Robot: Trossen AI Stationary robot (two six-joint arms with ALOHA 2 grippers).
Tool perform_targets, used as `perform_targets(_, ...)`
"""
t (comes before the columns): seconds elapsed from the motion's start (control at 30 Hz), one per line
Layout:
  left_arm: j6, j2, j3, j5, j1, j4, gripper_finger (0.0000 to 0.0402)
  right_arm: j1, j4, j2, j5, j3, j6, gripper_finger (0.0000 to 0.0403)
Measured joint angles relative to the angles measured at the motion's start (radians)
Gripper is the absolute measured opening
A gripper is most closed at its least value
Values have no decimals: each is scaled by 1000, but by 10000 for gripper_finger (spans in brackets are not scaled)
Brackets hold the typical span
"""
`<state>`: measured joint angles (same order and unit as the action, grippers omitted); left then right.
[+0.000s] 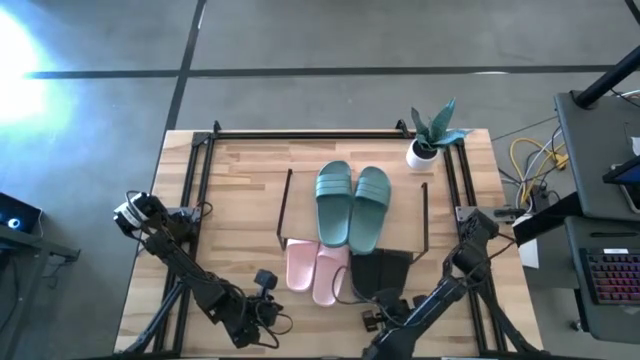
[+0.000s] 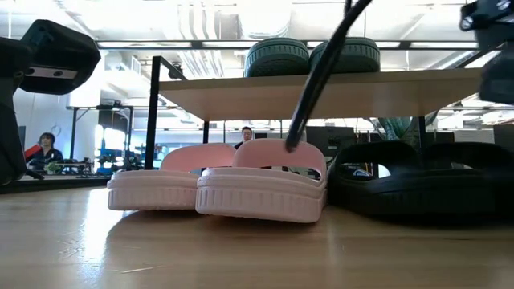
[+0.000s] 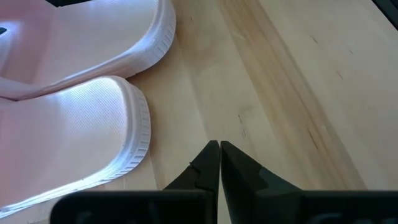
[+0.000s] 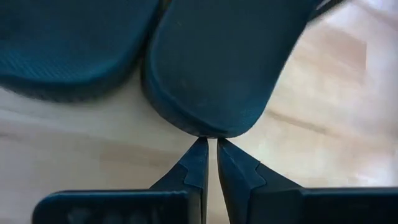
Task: Pick and place slides into the shelf
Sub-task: Adjust the black slides under the shelf, then adjust the pink slides under the shelf
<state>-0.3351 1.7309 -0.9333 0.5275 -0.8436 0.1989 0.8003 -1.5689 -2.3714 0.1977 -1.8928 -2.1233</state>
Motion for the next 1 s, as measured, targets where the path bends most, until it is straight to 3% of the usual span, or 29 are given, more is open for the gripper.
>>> perform_targets(0.1,0,0,1,0,0,0,0,-6,-2,2,44,4,4,27)
perform_targets(0.37,-70,0,2,-3,0,-1,0,14,23,11,18,-62,-2,27)
perform_targets(0.57,-155,8,7,-11,18,-87,0,28,254,14,89,-104,19,27)
perform_targets(0.83,-145,61,8,22,134,-145,0,-34,363,14,258,-91,-18,27)
perform_targets(1.0,-29,69,8,26,185,-135,0,-102,454,14,269,-90,147,27)
